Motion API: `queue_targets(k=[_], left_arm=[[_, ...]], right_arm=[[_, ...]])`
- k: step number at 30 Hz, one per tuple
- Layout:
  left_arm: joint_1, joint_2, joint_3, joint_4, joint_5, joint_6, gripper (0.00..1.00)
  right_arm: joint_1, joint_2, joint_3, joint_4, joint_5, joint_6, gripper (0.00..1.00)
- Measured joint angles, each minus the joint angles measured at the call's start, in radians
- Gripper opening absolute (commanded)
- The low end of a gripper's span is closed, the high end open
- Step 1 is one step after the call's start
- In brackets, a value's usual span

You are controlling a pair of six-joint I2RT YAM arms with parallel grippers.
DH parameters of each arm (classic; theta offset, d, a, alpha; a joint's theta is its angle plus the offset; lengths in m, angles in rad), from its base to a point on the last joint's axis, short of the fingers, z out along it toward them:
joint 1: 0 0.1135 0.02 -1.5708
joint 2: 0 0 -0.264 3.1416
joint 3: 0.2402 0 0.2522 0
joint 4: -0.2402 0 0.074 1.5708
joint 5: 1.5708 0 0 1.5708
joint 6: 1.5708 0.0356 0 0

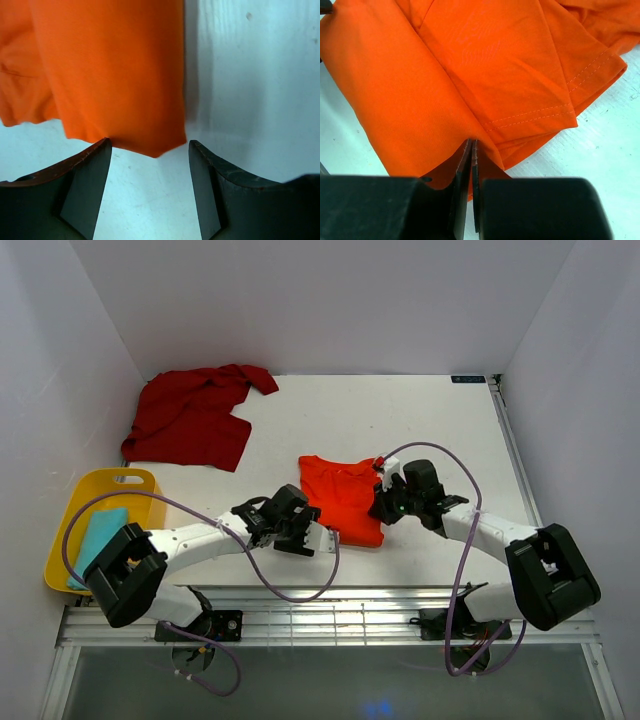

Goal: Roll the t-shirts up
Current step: Roll the T-shirt to the center of the board.

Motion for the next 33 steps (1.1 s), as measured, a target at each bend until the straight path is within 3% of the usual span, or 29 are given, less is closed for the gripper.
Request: queue_targets(k=[7,10,15,18,19,21,22,23,29,33], left_arm=[[-0.007,0.018,0.001,0.074,0.009,-0.029,0.73],[-0.008,0.027,0.0,0.076,0.014,-0.043,0.66],[-0.006,0.084,0.008,0.07,0.016,-0.064,0.65],[-0.005,0.099,0.027,0.053,0.035,-0.074,0.5],[-0.005,0.104,0.031,0.049,0.039,-0.079,0.36],[-0.004,0.114,0.039,0.039,0.049,-0.091,0.23],[-0.004,0.117,0.043,0.034,0.052,-0.095,0.07],[-0.004,0.118,0.049,0.028,0.053,-0.101,0.0],[0.004,0.117,0.075,0.005,0.055,-0.116,0.0],[0.024,0.117,0.103,-0.022,0.061,-0.13,0.0]], right_arm=[[0.0,-0.016,0.0,0.0,0.0,-0.006,0.11],[0.0,-0.016,0.0,0.0,0.0,-0.008,0.11],[0.0,-0.029,-0.002,-0.003,-0.003,-0.027,0.14],[0.0,-0.06,-0.002,-0.009,-0.006,-0.048,0.16],[0.0,-0.072,-0.002,-0.012,-0.008,-0.055,0.17],[0.0,-0.103,-0.002,-0.02,-0.014,-0.076,0.2],[0.0,-0.121,-0.002,-0.026,-0.019,-0.091,0.21],[0.0,-0.141,-0.002,-0.031,-0.022,-0.109,0.23],[0.013,-0.372,-0.079,-0.038,-0.035,-0.3,0.41],[0.124,-0.512,-0.185,-0.052,-0.016,-0.469,0.45]])
